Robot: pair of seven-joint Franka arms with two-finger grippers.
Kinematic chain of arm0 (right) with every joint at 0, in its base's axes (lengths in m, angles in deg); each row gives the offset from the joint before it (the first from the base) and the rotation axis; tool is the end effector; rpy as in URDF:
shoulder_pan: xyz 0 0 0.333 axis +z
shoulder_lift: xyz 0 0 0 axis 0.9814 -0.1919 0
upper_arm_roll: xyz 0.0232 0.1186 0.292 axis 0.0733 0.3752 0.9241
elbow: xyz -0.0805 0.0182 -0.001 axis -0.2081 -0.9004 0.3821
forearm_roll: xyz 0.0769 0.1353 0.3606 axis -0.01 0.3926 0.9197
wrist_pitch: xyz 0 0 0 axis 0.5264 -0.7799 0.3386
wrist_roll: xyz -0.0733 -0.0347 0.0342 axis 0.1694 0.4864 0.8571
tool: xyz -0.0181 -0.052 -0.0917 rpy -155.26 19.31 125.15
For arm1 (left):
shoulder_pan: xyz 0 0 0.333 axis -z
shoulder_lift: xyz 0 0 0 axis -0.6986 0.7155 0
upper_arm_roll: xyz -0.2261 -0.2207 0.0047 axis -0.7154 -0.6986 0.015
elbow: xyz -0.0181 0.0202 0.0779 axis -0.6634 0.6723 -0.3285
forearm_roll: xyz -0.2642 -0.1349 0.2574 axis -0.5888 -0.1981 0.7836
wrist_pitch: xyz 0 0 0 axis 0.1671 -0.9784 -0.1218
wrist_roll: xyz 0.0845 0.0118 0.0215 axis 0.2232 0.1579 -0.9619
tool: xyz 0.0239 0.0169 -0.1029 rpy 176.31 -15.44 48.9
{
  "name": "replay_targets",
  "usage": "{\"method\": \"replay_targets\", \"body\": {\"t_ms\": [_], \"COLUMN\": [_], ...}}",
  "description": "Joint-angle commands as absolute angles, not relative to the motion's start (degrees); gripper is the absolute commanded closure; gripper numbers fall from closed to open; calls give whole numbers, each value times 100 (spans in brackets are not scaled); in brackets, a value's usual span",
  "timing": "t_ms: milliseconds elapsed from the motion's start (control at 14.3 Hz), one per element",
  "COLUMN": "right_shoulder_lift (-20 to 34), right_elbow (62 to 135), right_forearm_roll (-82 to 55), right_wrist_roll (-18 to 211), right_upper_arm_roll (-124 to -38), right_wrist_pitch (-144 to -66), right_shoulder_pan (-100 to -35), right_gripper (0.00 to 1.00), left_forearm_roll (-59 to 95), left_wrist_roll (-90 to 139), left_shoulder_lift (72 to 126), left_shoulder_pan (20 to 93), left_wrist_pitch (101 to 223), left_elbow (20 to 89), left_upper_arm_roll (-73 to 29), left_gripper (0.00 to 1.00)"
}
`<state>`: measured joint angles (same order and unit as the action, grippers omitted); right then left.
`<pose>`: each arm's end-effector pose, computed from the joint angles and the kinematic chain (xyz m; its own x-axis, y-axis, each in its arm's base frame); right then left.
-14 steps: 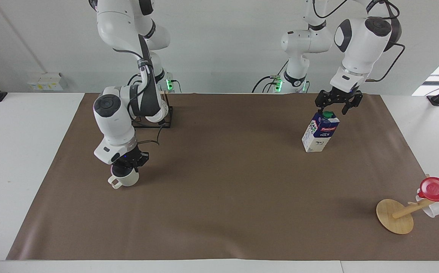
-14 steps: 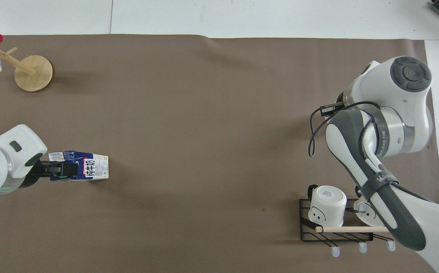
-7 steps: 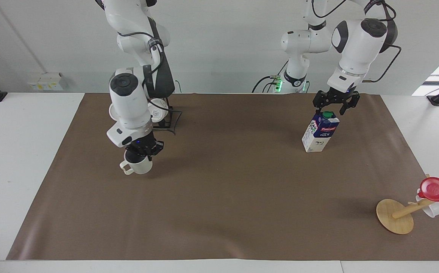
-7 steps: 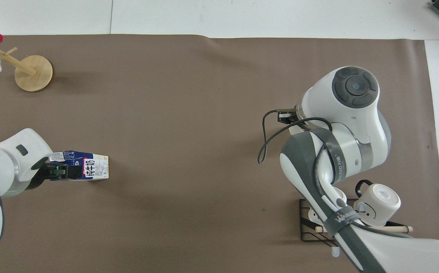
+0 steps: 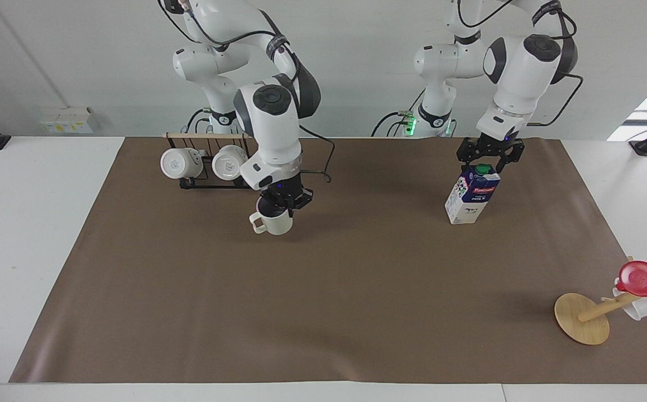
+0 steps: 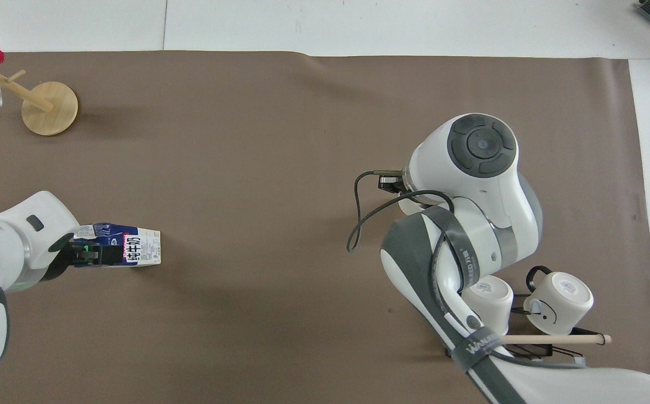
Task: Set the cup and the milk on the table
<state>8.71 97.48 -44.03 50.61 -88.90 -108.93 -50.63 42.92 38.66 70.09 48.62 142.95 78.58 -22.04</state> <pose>0.5612 0.2937 0.4264 0.9805 -0.1828 0.0722 -0.1797 -0.9826 -0.0480 0.4509 -0.0579 0.4735 0.9912 -0.1042 0.0814 -0.1038 -0.9946 -0.0102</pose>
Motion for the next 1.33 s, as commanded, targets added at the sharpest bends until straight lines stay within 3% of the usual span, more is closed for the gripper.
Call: {"method": "replay_targets", "body": {"t_ms": [0,350,1051,1121,1191,1261], "right_shoulder_lift": [719,393,305,296,296,296], "right_elbow": [9768,9926,10252,10252,10252,10243], "right_forearm_roll": [-4395,-4526,-4641,-4641,-4641,-4632], "right_wrist_roll": [4569,3962,3917,3917,3908,3891], "right_upper_arm_roll": [-8890,-8890,-8890,-8890,-8890,-8890], "right_wrist_pitch": [-11359,-11870,-12178,-12161,-12161,-12152], "right_shoulder_pan": [-4862,-4423,-4352,-4352,-4360,-4352], "right_gripper": [100,100,100,80,34,0], "left_forearm_roll": [4235,4235,4244,4244,4244,4244], "left_wrist_roll": [3923,3923,3967,4037,4107,4160], "left_shoulder_lift": [6761,6770,6805,6813,6822,6822], "left_shoulder_pan": [4959,4959,4950,4950,4942,4933], "left_wrist_pitch": [14470,14575,14742,14751,14760,14777], "left_elbow": [8108,8178,8205,8196,8187,8187], "left_upper_arm_roll": [-2138,-2129,-2129,-2129,-2120,-2120], "left_gripper": [0,0,0,0,0,0]}}
